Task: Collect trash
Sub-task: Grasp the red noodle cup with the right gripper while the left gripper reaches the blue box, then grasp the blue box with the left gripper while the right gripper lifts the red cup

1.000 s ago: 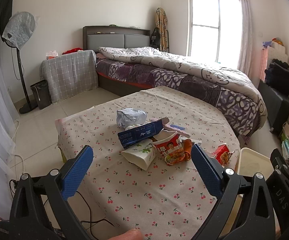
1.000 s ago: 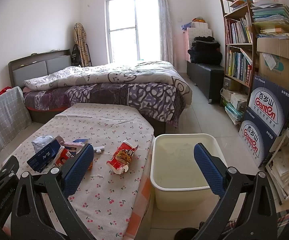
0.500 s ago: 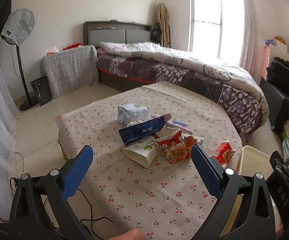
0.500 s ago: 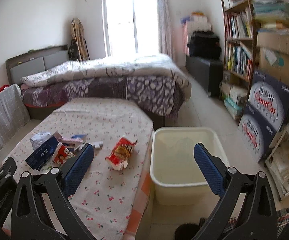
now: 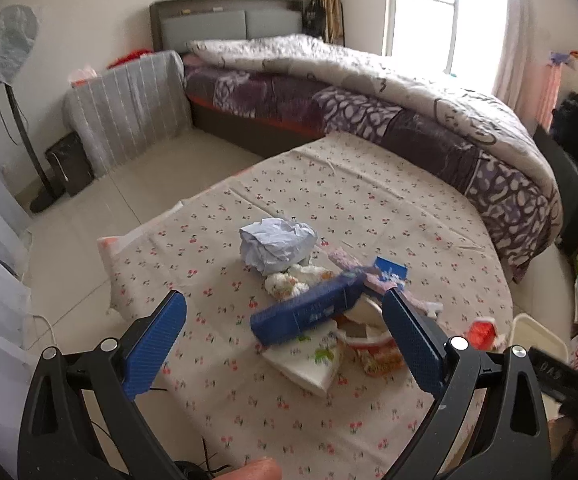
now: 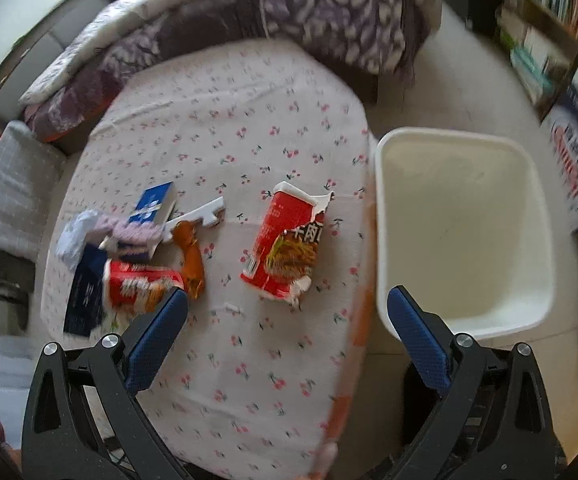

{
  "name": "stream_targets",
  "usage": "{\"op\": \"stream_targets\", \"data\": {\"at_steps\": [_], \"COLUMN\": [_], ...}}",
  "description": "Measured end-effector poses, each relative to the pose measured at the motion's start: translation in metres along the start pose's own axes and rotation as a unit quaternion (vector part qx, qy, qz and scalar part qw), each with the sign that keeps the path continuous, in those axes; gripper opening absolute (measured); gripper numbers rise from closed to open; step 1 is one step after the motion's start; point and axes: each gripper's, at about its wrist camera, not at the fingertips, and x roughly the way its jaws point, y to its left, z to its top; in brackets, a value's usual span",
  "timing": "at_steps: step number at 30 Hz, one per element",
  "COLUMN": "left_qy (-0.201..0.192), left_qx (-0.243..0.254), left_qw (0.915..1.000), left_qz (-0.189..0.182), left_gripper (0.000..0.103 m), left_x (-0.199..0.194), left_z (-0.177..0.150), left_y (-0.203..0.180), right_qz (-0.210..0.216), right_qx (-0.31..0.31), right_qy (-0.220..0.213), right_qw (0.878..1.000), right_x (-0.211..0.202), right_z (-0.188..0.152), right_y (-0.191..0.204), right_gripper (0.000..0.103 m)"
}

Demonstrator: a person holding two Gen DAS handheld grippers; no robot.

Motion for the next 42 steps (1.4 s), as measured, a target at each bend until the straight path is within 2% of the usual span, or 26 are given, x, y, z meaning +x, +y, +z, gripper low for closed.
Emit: {"op": "stream_targets", "data": {"at_steps": [3,5,10,11,12,13,15,17,23,27,29,33,37,39,41,42], "left_qy": [0.015,0.043,0.078,0.083,0.089,0.093,0.103,0.115,0.138,0.156,0.155,0.154,0.164,0.170,0.172,0.173], "left_qx": [-0.011,-0.015,0.005,0.006,0.004,0.001,0.003,0.013,0.078,0.133,0.141,0.125,0.151,0.169,0.182,0.183], "left_qw": [0.9998,0.9989,0.9966,0.9962,0.9959,0.9956,0.9947,0.9933,0.9873,0.9788,0.9778,0.9801,0.9749,0.9708,0.9681,0.9678], "left_qz": [0.003,0.012,0.025,0.024,0.019,0.016,0.005,-0.003,-0.010,-0.009,0.010,-0.011,-0.007,-0.004,0.000,0.001], "left_gripper": [0.095,0.095,0.095,0.095,0.095,0.095,0.095,0.095,0.095,0.095,0.095,0.095,0.095,0.090,0.074,0.070], "left_x": [0.023,0.042,0.072,0.076,0.080,0.083,0.090,0.096,0.108,0.118,0.124,0.127,0.138,0.144,0.148,0.150], "left_z": [0.007,0.009,0.020,0.022,0.023,0.025,0.027,0.028,0.024,0.015,0.012,0.015,0.007,0.000,-0.005,-0.007], "left_y": [0.008,0.012,0.015,0.015,0.016,0.017,0.017,0.015,-0.006,-0.020,-0.022,-0.018,-0.026,-0.033,-0.038,-0.039], "right_qz": [0.002,0.000,-0.027,-0.027,-0.028,-0.037,-0.036,-0.006,0.035,0.058,0.067,0.081,0.077,0.073,0.069,0.067], "right_qx": [0.026,0.037,0.037,0.035,0.032,0.026,0.007,0.011,0.012,-0.003,-0.008,-0.025,-0.048,-0.062,-0.074,-0.078], "right_qy": [0.026,0.048,0.055,0.068,0.081,0.086,0.061,0.054,0.009,-0.018,-0.028,-0.040,-0.054,-0.062,-0.073,-0.077], "right_qw": [0.999,0.998,0.997,0.997,0.996,0.995,0.997,0.998,0.999,0.998,0.997,0.996,0.994,0.993,0.992,0.992], "right_x": [0.027,0.044,0.068,0.075,0.083,0.087,0.079,0.074,0.045,0.029,0.023,0.012,0.007,0.003,-0.001,-0.003], "right_z": [0.005,0.009,0.020,0.021,0.023,0.023,0.026,0.029,0.034,0.034,0.035,0.030,0.027,0.026,0.026,0.024], "right_y": [-0.001,-0.002,0.003,0.003,0.003,0.004,0.009,0.014,0.019,0.027,0.025,0.031,0.041,0.044,0.047,0.047], "right_gripper": [0.096,0.096,0.095,0.090,0.073,0.069,0.050,0.048,0.047,0.047,0.047,0.047,0.048,0.048,0.048,0.048]}}
